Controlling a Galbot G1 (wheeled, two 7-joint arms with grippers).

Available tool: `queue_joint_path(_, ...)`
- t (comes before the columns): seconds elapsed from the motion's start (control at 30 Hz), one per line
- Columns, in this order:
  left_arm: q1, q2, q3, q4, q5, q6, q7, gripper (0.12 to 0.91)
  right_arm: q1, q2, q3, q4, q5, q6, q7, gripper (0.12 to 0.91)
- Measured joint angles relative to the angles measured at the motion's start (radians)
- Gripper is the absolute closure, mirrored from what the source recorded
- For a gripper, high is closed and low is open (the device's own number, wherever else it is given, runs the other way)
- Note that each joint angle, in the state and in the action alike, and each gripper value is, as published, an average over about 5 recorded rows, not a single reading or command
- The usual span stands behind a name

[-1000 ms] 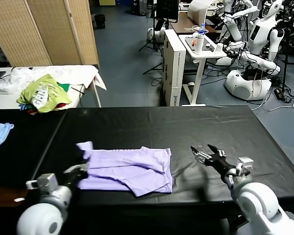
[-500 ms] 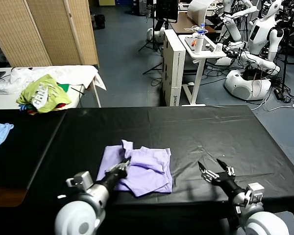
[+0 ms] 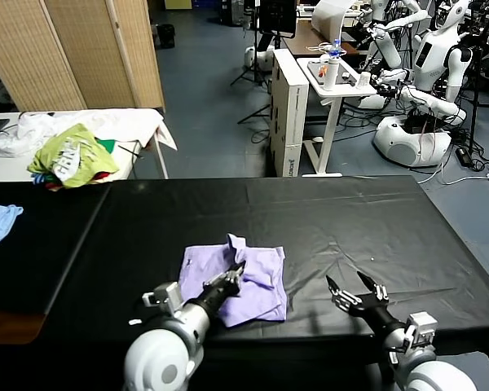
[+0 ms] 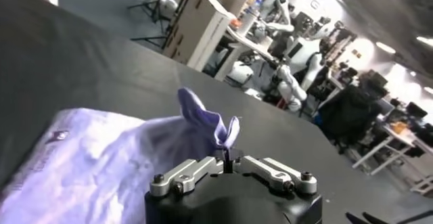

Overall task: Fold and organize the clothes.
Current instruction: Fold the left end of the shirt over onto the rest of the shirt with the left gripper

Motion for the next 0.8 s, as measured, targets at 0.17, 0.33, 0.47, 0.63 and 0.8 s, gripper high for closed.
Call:
queue_joint_path(0.17,-0.013,-0.02,0.028,0.022,0.011,-0.003,0.002,0.858,0.008,0.0,-0.017,0.0,-0.008,-0.002,0.0,0.118)
queue_joint_path(0.33,-0.019,-0.04,0.048,0.047,0.041,-0.011,0.01,0.858,0.021,-0.004,-0.036,-0.001,-0.013,-0.005,0.002,0.118)
queue_joint_path(0.47,-0.019,-0.047,0.054,0.069,0.063,-0.018,0.02,0.858,0.037,-0.014,-0.054,-0.006,-0.014,-0.008,0.003,0.118)
queue_joint_path(0.63,-0.029,-0.056,0.057,0.093,0.098,-0.029,0.038,0.858,0.069,-0.029,-0.088,-0.017,-0.013,-0.013,0.004,0.118)
queue_joint_path(0.8,-0.027,-0.069,0.068,0.107,0.12,-0.032,0.052,0.836,0.108,-0.046,-0.132,-0.013,-0.005,-0.03,0.003,0.118)
